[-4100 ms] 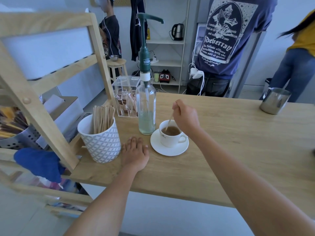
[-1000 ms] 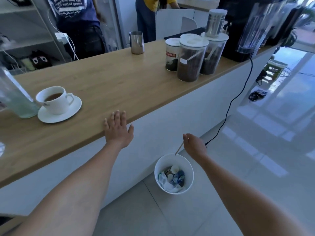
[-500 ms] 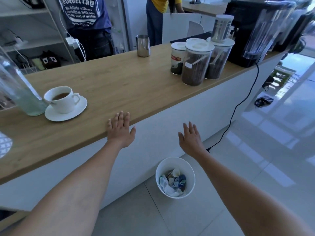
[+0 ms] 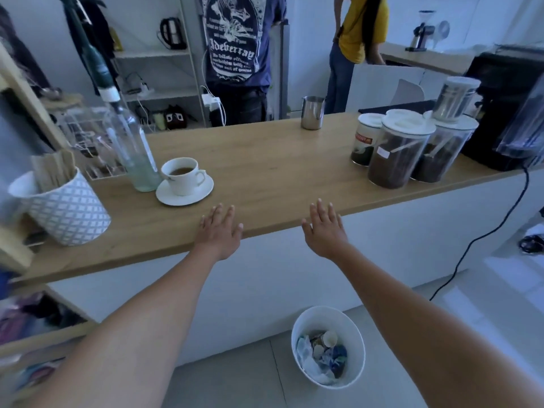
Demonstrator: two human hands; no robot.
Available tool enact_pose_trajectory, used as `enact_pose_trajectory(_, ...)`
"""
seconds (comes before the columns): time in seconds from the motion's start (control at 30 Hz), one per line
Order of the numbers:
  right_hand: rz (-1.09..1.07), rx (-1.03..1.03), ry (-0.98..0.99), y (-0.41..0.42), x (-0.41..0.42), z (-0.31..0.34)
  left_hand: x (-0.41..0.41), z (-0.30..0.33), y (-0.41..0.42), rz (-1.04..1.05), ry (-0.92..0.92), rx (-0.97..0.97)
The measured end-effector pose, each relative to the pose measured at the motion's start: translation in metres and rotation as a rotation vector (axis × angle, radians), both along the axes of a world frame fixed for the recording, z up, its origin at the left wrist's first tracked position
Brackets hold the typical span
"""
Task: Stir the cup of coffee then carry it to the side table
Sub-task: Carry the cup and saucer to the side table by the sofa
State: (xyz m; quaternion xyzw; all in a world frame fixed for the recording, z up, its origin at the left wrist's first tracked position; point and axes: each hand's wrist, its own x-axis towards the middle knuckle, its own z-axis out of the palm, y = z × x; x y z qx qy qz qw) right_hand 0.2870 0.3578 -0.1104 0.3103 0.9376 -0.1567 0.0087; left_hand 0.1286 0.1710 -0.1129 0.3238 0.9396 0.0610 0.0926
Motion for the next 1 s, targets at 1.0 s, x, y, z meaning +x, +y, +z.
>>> enact_pose_trajectory(1.0,-0.398,-1.33,0.244,-0.078,-0.269,0.041,-0.198,0.057,-0.061,0.822,-0.878,0.771)
